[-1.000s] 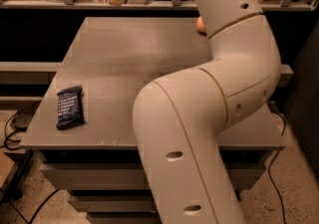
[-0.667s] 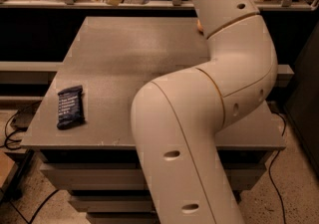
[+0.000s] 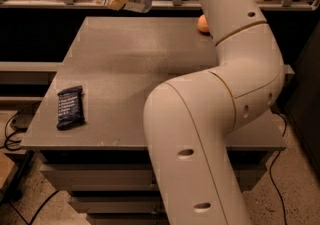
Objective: Place blue plastic bottle upright
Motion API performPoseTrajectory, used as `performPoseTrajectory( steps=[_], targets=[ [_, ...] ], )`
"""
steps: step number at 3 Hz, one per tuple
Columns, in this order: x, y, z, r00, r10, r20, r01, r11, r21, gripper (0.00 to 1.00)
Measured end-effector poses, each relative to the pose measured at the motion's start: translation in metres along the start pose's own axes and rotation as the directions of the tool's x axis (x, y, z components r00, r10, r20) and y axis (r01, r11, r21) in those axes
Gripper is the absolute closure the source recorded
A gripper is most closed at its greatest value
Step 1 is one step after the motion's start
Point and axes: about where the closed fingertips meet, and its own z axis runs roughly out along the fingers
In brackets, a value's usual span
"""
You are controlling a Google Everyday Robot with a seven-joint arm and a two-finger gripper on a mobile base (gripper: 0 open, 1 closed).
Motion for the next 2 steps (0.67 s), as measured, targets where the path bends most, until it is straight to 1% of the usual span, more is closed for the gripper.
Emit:
performPoseTrajectory(
  steps=[1, 2],
  targets=[
    [0.0074, -0.0030, -0.0055, 0.994, 0.052, 0.095, -0.055, 0.9981, 0.026, 1.00],
    [0.0168, -0.0063, -0.0124, 0.969, 0.112, 0.218, -0.128, 0.9902, 0.057, 1.00]
  ],
)
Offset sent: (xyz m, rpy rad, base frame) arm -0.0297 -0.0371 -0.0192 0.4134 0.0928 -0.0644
